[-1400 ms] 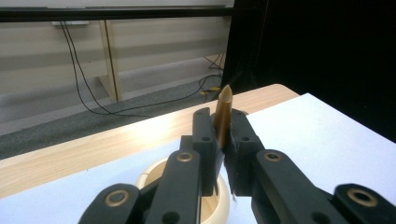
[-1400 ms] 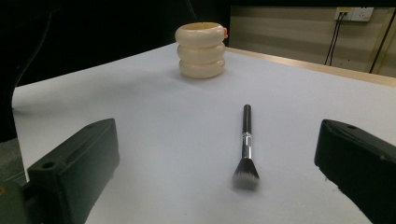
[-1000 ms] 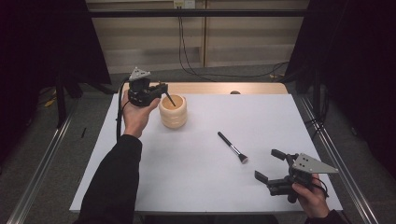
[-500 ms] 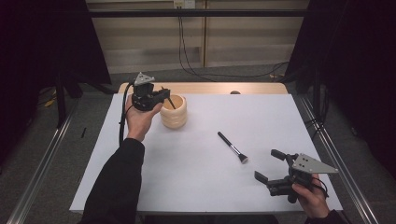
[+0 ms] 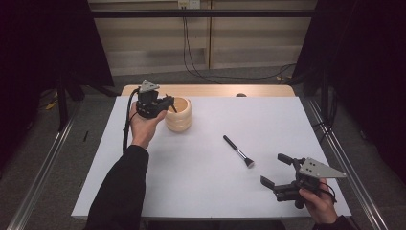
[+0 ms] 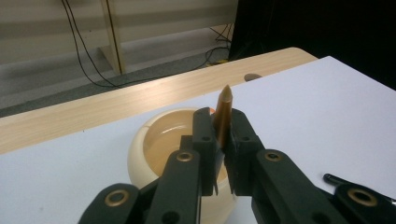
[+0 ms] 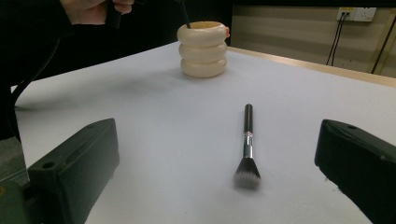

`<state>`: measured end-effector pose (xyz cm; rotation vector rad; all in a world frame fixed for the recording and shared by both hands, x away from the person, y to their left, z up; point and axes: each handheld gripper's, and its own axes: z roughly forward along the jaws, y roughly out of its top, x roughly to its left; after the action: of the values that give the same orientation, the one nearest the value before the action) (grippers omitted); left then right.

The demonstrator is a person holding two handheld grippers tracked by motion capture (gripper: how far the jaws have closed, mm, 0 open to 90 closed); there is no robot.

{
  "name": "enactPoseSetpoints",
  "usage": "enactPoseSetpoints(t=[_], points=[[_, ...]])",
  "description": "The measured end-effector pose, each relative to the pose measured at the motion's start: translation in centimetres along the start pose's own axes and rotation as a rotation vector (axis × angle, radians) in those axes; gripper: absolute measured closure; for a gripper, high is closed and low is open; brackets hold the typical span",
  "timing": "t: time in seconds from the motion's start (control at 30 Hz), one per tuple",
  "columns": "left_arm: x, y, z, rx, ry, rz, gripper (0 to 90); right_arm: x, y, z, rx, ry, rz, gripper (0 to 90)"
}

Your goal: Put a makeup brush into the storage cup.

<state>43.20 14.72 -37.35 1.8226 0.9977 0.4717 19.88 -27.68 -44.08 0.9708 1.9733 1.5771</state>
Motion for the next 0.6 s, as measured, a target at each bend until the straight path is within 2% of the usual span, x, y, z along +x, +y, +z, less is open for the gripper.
enactPoseSetpoints(t=[0.03,0.43,0.53,0.6], points=[[0.0,-0.1,0.1,0.004,0.013,0.000,84.0,0.0,0.0,0.0,0.000,-0.002,0.002,0.0],[0.2,-1.2,0.6,0.004,0.006,-0.002,84.0,0.0,0.0,0.0,0.005,0.000,0.000,0.0],[0.3,-1.4,0.7,-0.005,-0.013,-0.024,84.0,0.0,0.0,0.0,0.002,-0.002,0.003,0.0],[0.4,-1.6,0.8,-0.002,-0.004,-0.022,83.9,0.0,0.0,0.0,0.005,-0.002,0.003,0.0]])
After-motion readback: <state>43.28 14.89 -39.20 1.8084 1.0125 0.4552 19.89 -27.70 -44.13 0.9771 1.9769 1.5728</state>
